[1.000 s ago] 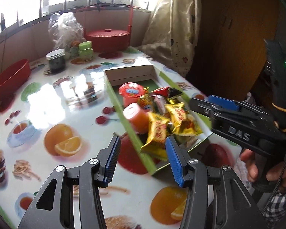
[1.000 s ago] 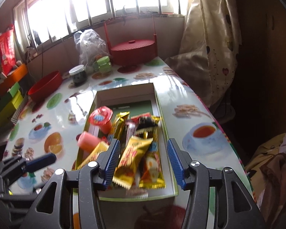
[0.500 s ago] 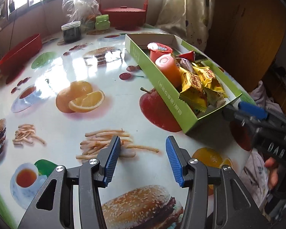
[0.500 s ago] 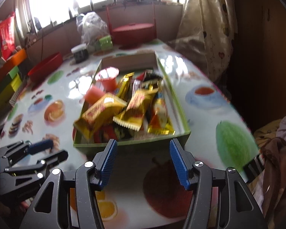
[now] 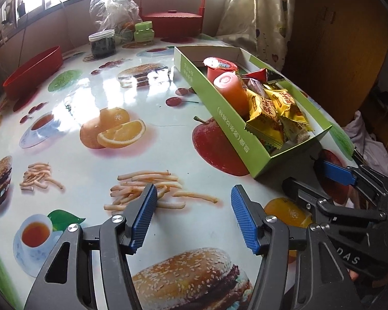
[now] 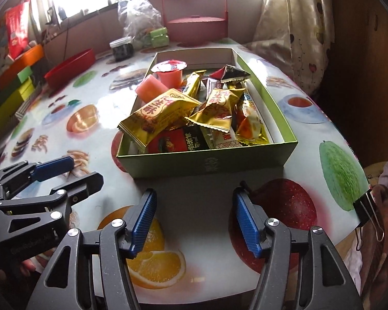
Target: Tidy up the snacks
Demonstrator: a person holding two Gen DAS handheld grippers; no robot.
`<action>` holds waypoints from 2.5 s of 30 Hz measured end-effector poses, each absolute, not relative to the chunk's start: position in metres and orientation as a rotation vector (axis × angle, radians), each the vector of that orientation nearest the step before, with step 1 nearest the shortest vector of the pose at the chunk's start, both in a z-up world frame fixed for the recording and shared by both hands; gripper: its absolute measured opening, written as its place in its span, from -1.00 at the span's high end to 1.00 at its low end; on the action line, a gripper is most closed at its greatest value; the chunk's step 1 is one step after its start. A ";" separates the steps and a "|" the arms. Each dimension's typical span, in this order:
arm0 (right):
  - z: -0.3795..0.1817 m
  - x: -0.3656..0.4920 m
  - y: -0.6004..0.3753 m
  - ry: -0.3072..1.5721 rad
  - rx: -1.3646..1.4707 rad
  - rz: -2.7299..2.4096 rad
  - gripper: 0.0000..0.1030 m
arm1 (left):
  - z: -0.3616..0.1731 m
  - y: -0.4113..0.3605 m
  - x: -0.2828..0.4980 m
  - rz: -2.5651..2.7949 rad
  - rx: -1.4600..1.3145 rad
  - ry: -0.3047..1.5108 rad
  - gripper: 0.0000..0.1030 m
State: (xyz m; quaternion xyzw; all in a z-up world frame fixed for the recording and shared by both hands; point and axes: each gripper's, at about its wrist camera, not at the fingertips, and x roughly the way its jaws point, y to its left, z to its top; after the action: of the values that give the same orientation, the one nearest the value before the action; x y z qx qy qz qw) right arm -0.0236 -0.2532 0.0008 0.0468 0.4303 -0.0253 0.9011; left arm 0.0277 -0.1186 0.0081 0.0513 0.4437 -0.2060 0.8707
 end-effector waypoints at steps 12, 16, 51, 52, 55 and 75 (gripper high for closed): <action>-0.002 -0.026 -0.249 0.859 0.066 -0.078 -0.24 | 0.007 -0.122 0.024 -0.387 0.154 0.907 -0.17; -0.002 -0.027 -0.251 0.856 0.069 -0.088 -0.24 | 0.006 -0.123 0.023 -0.385 0.157 0.902 -0.18; -0.002 -0.030 -0.252 0.844 0.072 -0.097 -0.24 | 0.006 -0.122 0.023 -0.385 0.159 0.898 -0.18; -0.002 -0.030 -0.252 0.843 0.072 -0.097 -0.24 | 0.006 -0.121 0.023 -0.385 0.158 0.898 -0.18; -0.002 -0.030 -0.252 0.842 0.071 -0.097 -0.24 | 0.006 -0.122 0.023 -0.385 0.159 0.897 -0.18; -0.002 -0.030 -0.252 0.841 0.072 -0.097 -0.24 | 0.006 -0.122 0.022 -0.385 0.158 0.896 -0.18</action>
State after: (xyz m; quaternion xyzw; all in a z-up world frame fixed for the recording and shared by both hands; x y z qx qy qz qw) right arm -0.0302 -0.2524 -0.0025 0.0348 0.4079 -0.0470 0.9112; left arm 0.0219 -0.1219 0.0056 0.0757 0.4298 -0.1846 0.8806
